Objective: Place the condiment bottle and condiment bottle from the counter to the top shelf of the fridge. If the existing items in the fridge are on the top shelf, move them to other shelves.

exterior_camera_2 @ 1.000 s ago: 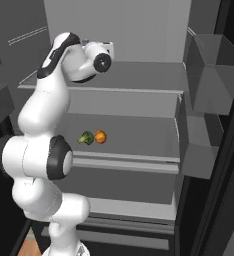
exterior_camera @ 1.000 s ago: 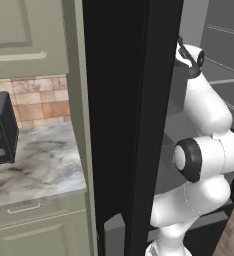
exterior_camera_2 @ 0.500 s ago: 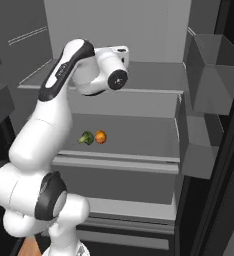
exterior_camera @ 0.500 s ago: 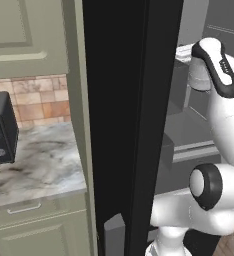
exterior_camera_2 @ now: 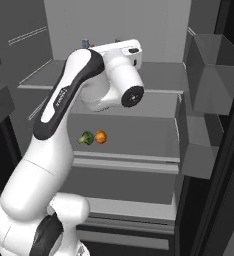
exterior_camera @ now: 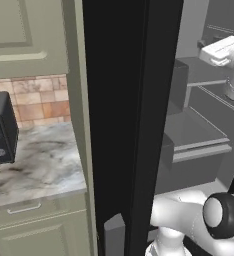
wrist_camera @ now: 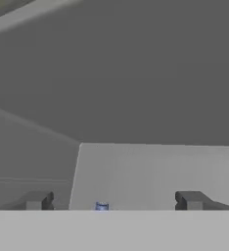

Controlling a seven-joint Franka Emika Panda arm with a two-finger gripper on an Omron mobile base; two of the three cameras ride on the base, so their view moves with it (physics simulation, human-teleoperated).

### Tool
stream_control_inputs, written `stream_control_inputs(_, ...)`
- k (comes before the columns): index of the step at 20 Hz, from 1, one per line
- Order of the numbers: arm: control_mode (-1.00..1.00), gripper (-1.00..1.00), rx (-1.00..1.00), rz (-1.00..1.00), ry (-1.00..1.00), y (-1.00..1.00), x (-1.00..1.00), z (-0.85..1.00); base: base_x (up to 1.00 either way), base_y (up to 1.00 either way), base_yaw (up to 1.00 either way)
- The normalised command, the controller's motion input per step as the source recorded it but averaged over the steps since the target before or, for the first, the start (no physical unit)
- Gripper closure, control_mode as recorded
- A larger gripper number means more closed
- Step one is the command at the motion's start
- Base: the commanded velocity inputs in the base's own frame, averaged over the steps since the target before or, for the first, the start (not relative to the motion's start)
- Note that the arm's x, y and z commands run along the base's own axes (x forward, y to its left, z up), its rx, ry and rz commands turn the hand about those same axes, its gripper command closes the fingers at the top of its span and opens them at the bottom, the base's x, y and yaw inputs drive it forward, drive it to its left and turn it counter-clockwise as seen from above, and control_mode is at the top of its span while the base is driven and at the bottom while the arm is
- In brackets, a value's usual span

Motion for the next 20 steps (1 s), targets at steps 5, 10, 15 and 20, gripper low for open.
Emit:
stream_control_inputs(5, -1.00, -1.00, -0.37, 0.10, -0.31, -0.28, -1.00, -0.28, 0.00, 0.00, 0.00)
stream_control_inputs(10, -1.00, -1.00, -0.60, 0.07, -0.16, -0.01, -1.00, -0.41, 0.00, 0.00, 0.00)
stream_control_inputs(15, -1.00, -1.00, -0.82, 0.01, -0.01, 0.14, -0.97, -0.14, 0.00, 0.00, 0.00)
stream_control_inputs(20, -1.00, -1.00, -0.84, 0.00, -0.06, 0.16, -0.83, -0.51, 0.00, 0.00, 0.00)
